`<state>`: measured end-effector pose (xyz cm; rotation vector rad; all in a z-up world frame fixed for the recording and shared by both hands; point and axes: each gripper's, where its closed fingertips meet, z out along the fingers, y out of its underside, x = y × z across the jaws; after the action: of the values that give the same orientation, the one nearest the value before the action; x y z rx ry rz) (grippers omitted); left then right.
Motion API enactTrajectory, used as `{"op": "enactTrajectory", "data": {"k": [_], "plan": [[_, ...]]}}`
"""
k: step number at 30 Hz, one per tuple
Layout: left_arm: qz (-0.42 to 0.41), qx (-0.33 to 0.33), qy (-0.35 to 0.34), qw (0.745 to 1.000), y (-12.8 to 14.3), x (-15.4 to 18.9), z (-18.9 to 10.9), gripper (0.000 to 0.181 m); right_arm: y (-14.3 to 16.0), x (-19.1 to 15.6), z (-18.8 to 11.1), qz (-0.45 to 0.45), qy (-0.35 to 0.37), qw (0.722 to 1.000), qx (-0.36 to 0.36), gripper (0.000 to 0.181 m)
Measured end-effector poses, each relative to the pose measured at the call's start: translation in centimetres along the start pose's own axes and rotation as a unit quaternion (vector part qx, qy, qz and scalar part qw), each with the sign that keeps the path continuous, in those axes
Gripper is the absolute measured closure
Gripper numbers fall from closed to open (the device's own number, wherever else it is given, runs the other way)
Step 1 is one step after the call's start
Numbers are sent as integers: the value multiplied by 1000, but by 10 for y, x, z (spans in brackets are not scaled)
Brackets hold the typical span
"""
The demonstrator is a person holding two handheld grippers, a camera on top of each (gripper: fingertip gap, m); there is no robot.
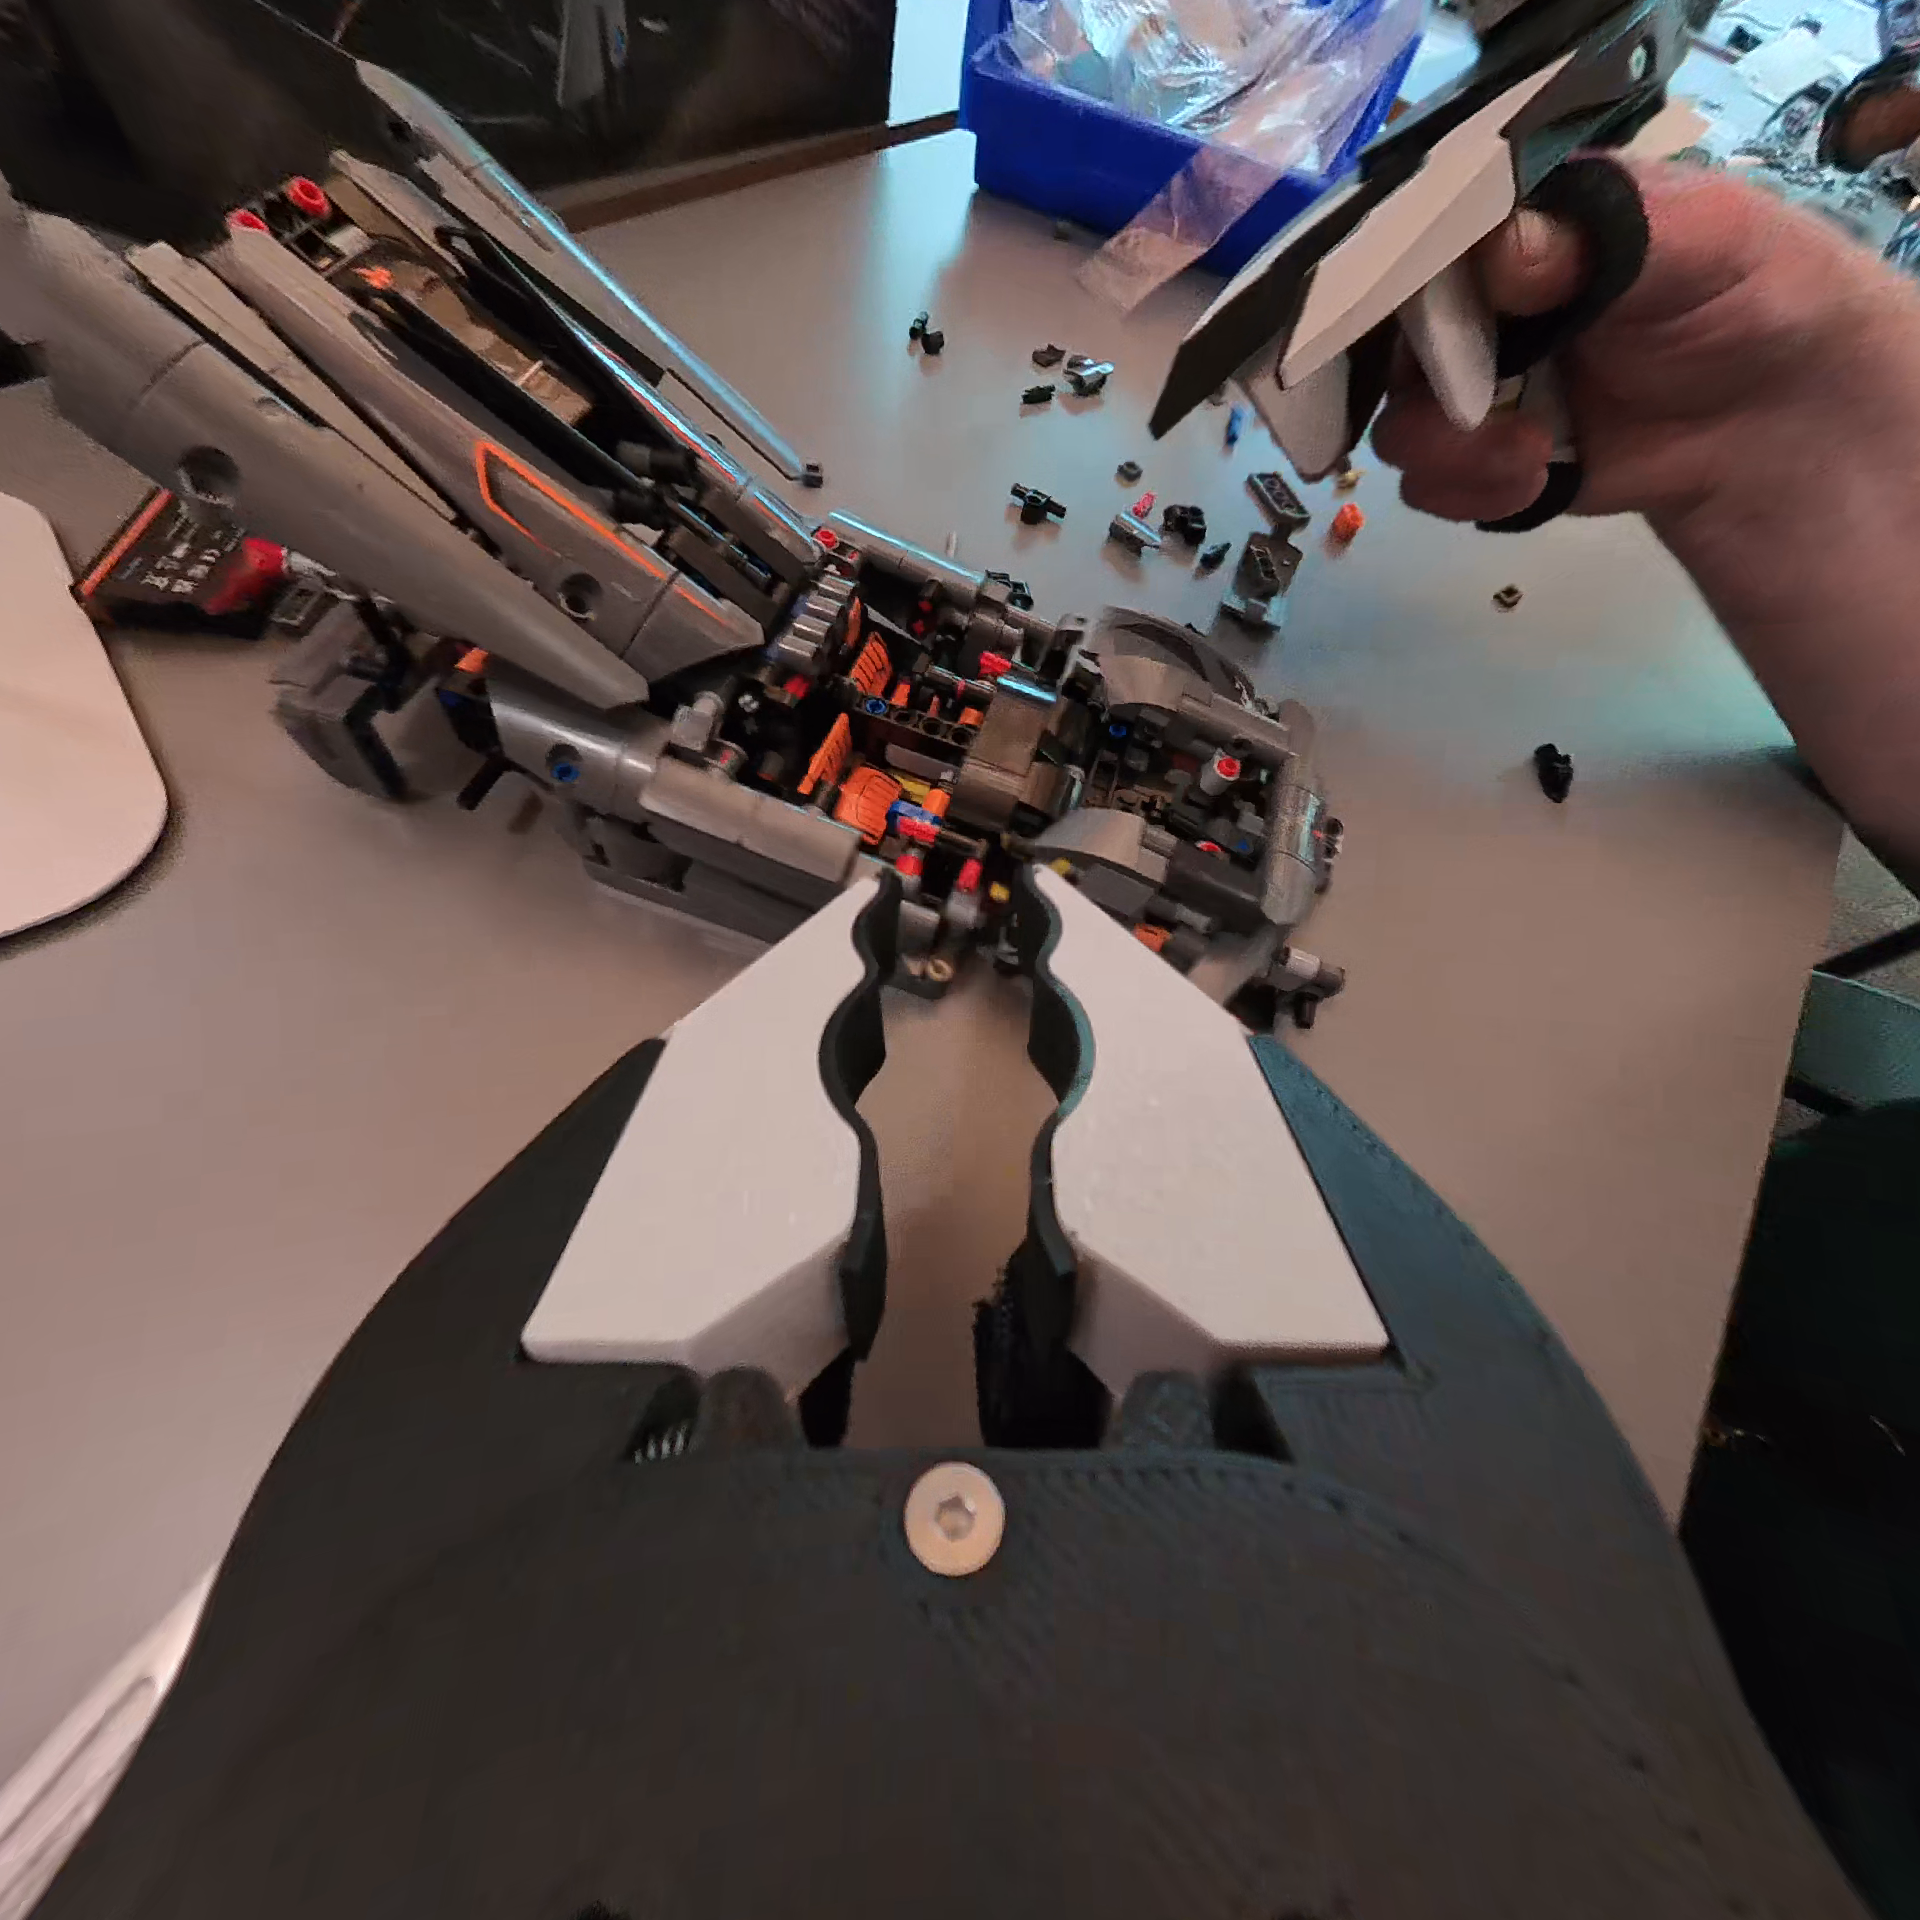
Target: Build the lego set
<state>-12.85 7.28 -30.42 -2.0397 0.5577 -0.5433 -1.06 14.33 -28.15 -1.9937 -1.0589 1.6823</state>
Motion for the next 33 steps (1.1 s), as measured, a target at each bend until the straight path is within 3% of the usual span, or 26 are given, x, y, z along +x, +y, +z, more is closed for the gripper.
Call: {"op": "enactTrajectory", "data": {"k": [5, 9, 13, 17, 20, 22, 25, 29, 33], "plan": [[11, -26, -18, 999, 21, 32, -9, 159, 39, -7, -9, -48, 76, 993, -70, 144], [22, -40, -25, 999, 36, 61, 0, 157, 75, -9, 6, -63, 98, 986, -119, 143], [9, -34, -25, 999, 43, 78, 5, 155, 89, -6, 22, -103, 141, 975, -140, 142], [6, -23, -45, 999, 43, 83, -1, 154, 95, -21, 46, -102, 113, 978, -142, 151], [16, -38, -107, 993, 50, 68, -15, 152, 107, -29, 63, -97, 90, 979, -157, 142], [7, -27, -122, 992, 52, 65, -29, 152, 104, -37, 57, -104, 87, 982, -134, 144], [-1, -25, -139, 990, 60, 58, -40, 150, 100, -35, 24, -131, 142, 974, -116, 144], [7, -46, -142, 989, 67, 58, -27, 146, 101, -43, -14, -139, 178, 970, -91, 144], [12, -69, -131, 989, 72, 65, -8, 146, 112, -42, -29, -131, 189, 970, -83, 145]]}}
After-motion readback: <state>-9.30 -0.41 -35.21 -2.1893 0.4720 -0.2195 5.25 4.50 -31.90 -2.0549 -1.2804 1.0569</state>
